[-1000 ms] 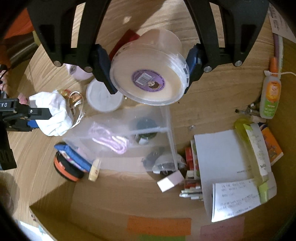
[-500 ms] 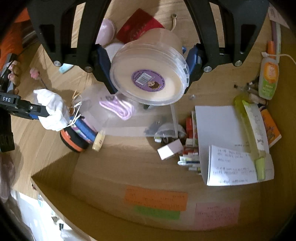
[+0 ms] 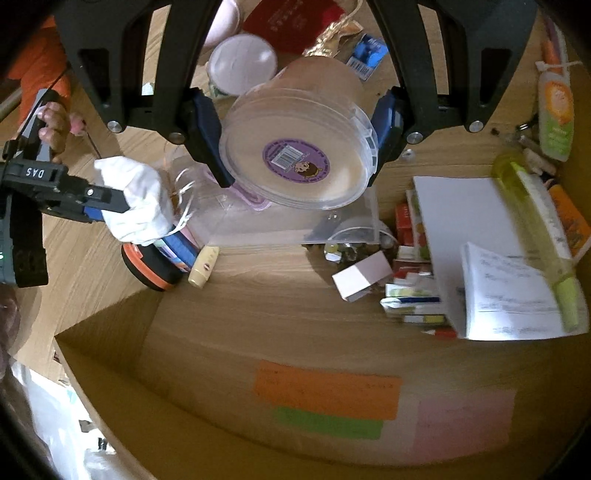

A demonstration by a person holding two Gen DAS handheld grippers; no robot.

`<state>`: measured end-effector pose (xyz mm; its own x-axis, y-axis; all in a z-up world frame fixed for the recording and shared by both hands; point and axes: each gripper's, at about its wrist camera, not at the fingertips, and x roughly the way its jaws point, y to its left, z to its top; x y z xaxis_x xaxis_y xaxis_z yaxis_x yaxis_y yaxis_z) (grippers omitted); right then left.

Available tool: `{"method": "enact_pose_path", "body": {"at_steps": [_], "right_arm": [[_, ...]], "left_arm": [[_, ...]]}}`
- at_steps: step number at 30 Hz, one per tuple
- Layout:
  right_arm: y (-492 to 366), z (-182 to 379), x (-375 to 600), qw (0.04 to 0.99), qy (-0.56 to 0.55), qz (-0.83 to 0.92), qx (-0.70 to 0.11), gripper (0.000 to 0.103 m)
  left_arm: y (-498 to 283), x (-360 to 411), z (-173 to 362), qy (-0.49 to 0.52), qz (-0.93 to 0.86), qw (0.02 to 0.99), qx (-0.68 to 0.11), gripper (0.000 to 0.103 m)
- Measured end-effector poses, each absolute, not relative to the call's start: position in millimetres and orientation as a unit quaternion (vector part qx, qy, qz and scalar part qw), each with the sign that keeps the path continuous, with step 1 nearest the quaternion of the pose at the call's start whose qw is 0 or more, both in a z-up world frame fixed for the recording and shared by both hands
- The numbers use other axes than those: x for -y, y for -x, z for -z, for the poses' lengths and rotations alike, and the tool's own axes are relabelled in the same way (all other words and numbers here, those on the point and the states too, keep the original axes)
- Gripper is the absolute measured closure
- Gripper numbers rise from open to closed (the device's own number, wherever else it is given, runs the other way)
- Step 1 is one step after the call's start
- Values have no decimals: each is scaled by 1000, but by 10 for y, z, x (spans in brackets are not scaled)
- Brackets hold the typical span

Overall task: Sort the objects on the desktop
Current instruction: 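Carry tub in left tool while right tool carries cloth over the bin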

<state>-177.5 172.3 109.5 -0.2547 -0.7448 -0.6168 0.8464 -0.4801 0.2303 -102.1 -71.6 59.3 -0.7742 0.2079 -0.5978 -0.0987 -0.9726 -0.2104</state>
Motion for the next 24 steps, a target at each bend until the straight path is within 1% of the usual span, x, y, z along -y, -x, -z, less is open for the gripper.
{"method": "enact_pose_path", "body": {"at_steps": [13, 24], "right_arm": [[2012, -911, -1551, 508, -366, 776, -71, 55], [2090, -628, -1361, 495, -384, 773, -99, 55]], "left_arm": [[1473, 502, -459, 356, -924, 104, 87, 36], [1852, 192, -261, 389, -911, 116, 75, 36]]}}
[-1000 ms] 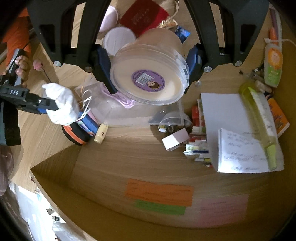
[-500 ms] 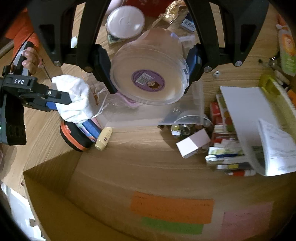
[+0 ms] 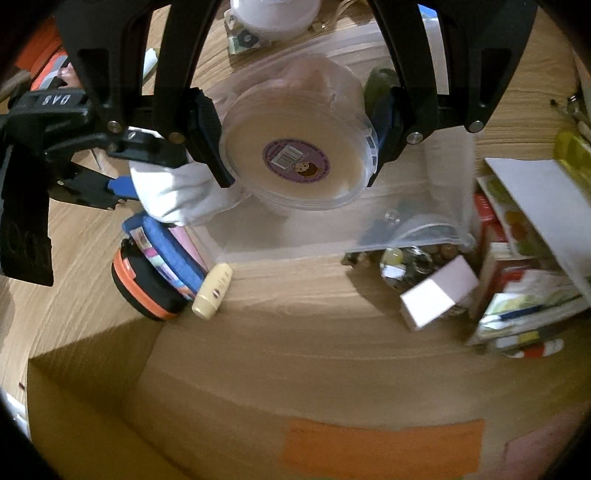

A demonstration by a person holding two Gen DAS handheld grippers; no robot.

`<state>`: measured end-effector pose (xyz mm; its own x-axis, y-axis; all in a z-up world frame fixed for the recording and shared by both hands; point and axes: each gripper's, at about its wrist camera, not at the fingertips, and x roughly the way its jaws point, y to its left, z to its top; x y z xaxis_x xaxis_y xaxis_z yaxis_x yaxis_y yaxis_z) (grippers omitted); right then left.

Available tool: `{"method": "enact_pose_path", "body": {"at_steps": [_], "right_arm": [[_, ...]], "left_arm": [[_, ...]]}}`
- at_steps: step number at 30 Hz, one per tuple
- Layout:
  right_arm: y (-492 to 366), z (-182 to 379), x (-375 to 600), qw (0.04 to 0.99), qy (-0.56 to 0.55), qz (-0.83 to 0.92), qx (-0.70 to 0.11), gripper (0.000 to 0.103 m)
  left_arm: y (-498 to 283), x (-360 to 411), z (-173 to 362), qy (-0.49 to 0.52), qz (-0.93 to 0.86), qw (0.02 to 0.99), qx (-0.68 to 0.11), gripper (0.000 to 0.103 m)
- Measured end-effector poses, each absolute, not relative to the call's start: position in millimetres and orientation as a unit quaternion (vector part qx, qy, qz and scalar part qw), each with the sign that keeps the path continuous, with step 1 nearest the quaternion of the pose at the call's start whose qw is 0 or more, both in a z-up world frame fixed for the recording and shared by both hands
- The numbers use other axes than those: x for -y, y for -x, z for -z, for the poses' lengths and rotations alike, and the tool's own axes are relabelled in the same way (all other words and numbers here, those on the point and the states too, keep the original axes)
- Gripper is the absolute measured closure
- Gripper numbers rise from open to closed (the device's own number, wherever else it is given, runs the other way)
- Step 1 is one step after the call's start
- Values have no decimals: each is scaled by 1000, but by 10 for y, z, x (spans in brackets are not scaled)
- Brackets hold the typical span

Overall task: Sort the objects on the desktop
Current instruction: 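Carry tub in left tool while right tool carries cloth over the bin, then release tub from left tool into bin while right tool releases cloth there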

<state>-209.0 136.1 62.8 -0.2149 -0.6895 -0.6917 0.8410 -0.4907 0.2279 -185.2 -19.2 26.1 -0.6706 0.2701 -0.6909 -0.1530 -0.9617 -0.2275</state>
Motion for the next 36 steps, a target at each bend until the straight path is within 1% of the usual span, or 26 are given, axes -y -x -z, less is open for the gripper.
{"method": "enact_pose_path", "body": {"at_steps": [5, 12, 14, 21, 25, 29, 34, 36], "right_arm": [[2084, -534, -1329, 484, -384, 778, -111, 55], [2103, -409, -1178, 467, -389, 780, -149, 54], [2089, -372, -1155, 462, -389, 780, -162, 52], [1975, -383, -1165, 449, -382, 786, -186, 48], [1916, -407, -1195, 444, -387, 787, -182, 44], [1885, -508, -1314, 445, -387, 791, -166, 32], [1802, -703, -1498, 440, -368, 805, -151, 31], [1758, -786, -1577, 437, -358, 813, -143, 29]], "left_arm": [[1927, 135, -192, 400, -905, 122, 73, 36], [1970, 133, -98, 422, -895, 124, 77, 36], [1970, 116, -74, 424, -894, 125, 72, 36], [1991, 99, 13, 444, -883, 131, 73, 36], [1991, 71, 31, 450, -881, 129, 71, 36], [1943, 94, -35, 439, -886, 127, 73, 36], [1812, 101, -177, 421, -894, 131, 72, 35], [1733, 99, -264, 408, -901, 130, 68, 32]]}}
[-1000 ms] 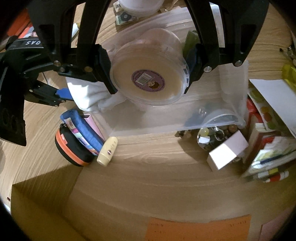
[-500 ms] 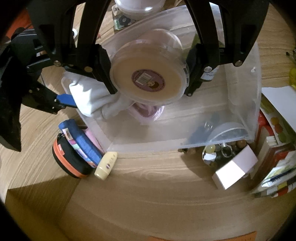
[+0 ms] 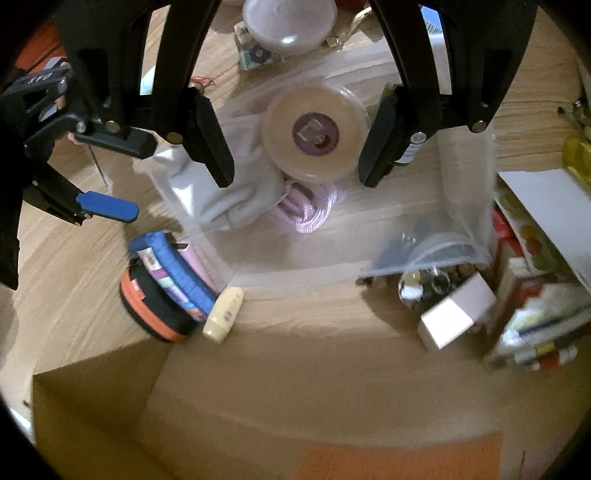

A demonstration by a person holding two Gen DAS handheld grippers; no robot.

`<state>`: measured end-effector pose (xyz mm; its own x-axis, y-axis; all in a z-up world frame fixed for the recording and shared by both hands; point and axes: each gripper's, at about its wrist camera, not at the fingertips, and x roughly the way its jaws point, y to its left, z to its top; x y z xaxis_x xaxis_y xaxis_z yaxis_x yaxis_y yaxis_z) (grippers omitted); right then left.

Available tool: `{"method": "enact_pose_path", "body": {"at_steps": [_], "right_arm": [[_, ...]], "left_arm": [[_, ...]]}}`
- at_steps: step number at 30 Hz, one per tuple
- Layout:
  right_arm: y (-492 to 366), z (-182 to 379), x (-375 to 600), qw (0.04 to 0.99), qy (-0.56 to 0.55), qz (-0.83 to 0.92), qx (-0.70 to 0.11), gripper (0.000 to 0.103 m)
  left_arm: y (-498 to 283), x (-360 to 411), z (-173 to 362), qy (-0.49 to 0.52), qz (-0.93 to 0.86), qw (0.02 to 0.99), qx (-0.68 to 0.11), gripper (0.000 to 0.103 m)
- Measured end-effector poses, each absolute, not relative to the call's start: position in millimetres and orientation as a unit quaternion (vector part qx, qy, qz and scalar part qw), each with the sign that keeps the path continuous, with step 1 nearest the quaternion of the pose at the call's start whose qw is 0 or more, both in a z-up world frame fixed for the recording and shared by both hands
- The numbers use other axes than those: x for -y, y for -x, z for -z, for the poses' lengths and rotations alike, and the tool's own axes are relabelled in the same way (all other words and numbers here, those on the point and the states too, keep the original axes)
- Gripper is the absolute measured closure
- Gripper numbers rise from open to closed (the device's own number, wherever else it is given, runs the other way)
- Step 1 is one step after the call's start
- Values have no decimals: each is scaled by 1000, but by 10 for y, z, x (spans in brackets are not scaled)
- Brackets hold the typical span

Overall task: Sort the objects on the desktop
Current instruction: 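Release tub from left tool into bin while right tool releases cloth there, then grasp blue Max box with left tool while right tool grasps light blue tube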

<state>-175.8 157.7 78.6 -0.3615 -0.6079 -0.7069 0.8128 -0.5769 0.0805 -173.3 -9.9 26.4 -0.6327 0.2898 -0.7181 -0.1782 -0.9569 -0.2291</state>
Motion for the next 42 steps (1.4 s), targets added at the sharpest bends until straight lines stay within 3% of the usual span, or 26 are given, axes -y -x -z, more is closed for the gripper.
{"method": "enact_pose_path", "body": {"at_steps": [4, 10, 19, 31, 42], "right_arm": [[1647, -952, -1727, 432, -331, 829, -129, 22], [1494, -1123, -1942, 429, -307, 842, -111, 19], [1377, -1000, -2182, 415, -324, 845, -96, 19], [1297, -506, -2438, 365, -392, 842, -69, 19], [1229, 1, -2516, 314, -466, 825, -61, 19]], "left_arm": [[1527, 124, -455, 381, -914, 128, 60, 23], [1218, 313, -662, 349, -930, 103, 60, 11], [828, 742, -564, 355, -933, 35, 51, 11], [779, 1090, 108, 424, -905, -20, 26, 11], [884, 1224, 485, 471, -882, 7, 32, 11]]}}
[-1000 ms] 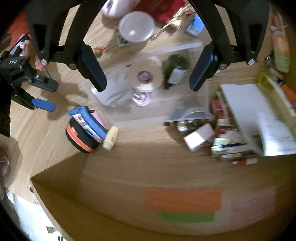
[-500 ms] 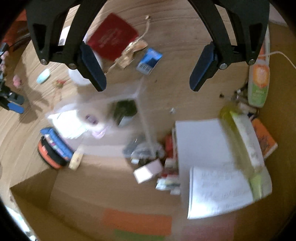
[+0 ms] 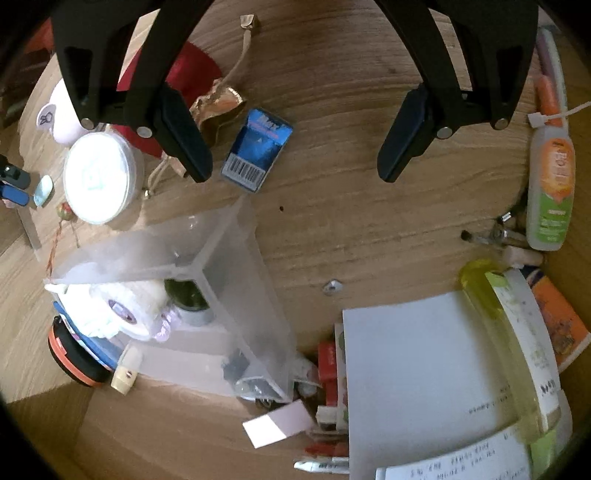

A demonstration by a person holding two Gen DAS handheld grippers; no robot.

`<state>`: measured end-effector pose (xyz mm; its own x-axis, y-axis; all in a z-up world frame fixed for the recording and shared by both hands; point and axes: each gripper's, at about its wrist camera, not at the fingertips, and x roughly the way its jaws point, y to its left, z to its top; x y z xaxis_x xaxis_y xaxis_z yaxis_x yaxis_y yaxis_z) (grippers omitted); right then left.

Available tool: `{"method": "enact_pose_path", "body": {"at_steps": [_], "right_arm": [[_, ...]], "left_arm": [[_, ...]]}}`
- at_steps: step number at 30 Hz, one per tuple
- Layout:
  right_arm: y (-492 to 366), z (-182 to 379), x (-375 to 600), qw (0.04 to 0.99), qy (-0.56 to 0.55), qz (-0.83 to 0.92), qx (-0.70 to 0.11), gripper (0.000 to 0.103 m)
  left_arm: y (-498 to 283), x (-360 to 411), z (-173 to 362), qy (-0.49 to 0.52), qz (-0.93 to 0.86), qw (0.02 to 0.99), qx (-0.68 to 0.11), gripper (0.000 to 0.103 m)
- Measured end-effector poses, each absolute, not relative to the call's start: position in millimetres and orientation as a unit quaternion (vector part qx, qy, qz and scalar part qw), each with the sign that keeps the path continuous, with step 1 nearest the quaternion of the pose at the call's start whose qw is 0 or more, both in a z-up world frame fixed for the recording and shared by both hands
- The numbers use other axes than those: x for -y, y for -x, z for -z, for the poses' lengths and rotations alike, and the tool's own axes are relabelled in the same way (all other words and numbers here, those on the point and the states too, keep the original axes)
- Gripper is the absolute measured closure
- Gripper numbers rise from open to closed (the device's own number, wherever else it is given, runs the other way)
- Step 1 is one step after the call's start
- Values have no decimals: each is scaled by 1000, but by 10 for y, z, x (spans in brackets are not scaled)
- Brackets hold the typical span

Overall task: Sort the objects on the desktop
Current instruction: 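Grasp blue Max box with left tool while right tool grasps light blue tube, then lift and carry box in left tool while right tool carries tube to bin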

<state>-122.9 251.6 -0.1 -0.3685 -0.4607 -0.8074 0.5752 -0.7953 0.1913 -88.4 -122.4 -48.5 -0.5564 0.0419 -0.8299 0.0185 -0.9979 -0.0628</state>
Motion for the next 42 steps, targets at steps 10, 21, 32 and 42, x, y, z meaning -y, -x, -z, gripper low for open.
{"method": "enact_pose_path", "body": {"at_steps": [10, 21, 32, 42], "right_arm": [[1173, 161, -2387, 309, -478, 818, -85, 19], [1184, 192, -2311, 299, -455, 832, -108, 19], [1095, 182, -2280, 304, -422, 841, -153, 75], [1173, 126, -2402, 317, -429, 838, -114, 80]], "left_arm": [[898, 1202, 588, 488, -872, 9, 14, 12], [792, 1116, 550, 473, -881, 19, -16, 43], [750, 984, 496, 462, -886, 31, -43, 76], [583, 1037, 116, 410, -911, 27, -12, 76]]}}
